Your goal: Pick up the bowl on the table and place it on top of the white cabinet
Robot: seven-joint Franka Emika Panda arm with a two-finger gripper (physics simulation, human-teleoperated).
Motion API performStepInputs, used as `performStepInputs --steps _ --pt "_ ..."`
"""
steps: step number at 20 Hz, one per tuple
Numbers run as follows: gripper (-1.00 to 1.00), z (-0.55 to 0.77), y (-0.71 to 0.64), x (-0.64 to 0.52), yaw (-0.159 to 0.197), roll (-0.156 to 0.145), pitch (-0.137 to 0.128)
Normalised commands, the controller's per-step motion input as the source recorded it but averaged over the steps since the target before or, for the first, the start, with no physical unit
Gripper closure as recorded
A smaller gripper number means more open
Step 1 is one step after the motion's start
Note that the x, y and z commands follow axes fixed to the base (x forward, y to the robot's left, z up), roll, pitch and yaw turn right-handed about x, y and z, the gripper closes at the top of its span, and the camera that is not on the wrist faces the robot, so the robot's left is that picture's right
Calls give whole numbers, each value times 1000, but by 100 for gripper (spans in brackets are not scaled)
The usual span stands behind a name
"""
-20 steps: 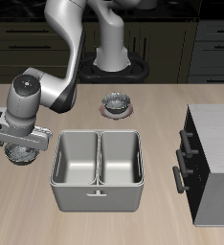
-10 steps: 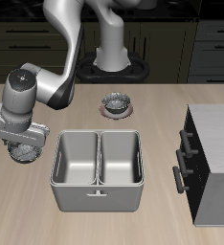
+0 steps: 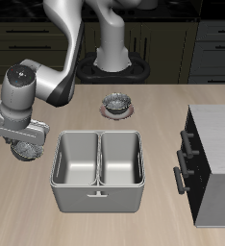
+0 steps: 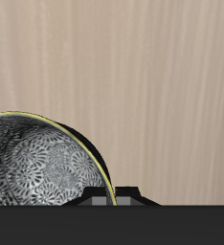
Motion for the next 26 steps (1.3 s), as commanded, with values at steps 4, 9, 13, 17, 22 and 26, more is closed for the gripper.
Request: performStepInputs --steps 4,9,13,17,22,26 --pt "100 366 -104 -131 -47 12 -46" --pt "100 418 -59 -131 -22 16 -40" --pt "100 384 -22 -105 -21 8 -47" --pt "100 400 37 -146 0 12 -48" --pt "100 336 81 -130 2 31 -35" --pt "100 403 110 -168 -24 10 -1"
